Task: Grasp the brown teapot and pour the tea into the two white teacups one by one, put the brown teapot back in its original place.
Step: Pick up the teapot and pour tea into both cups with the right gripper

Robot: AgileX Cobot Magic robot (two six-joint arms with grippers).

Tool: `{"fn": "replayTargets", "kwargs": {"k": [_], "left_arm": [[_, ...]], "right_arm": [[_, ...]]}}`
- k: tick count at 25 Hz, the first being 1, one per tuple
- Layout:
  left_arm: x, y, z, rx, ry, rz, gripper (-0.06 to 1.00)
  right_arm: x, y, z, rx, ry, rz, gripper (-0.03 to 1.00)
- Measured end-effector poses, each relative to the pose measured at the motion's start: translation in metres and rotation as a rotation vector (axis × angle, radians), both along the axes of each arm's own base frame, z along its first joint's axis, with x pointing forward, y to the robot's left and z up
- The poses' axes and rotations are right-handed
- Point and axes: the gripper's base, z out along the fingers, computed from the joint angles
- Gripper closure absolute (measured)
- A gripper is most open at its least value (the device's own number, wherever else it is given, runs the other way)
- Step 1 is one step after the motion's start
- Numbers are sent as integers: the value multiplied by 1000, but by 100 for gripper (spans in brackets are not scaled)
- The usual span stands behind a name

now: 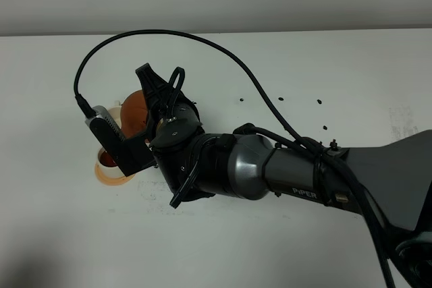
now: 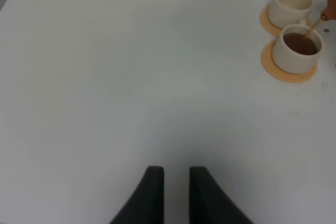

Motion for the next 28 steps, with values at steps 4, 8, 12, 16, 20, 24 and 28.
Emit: {"fn": "replayTargets", "kwargs": {"k": [4, 8, 12, 16, 20, 24, 28], "left_arm": [[0, 0, 0, 0, 0, 0, 83], [0, 0, 0, 0, 0, 0, 83], [0, 0, 0, -2, 0, 1, 83], [0, 0, 0, -2, 0, 1, 83], [0, 0, 0, -2, 0, 1, 83], [0, 0, 0, -2, 0, 1, 83], [0, 0, 0, -2, 0, 1, 83]], "right_arm": [[-1, -1, -2, 22, 31, -24, 88], [-4, -2, -5, 60, 83, -68, 88], [-6, -3, -8, 108, 132, -121, 88], [-7, -5, -7, 129, 154, -157, 88], [-11, -8, 13, 202, 175, -194, 88], [-20, -13, 36, 336, 259, -283, 88], [-34, -17, 50, 480, 417, -406, 88]]}}
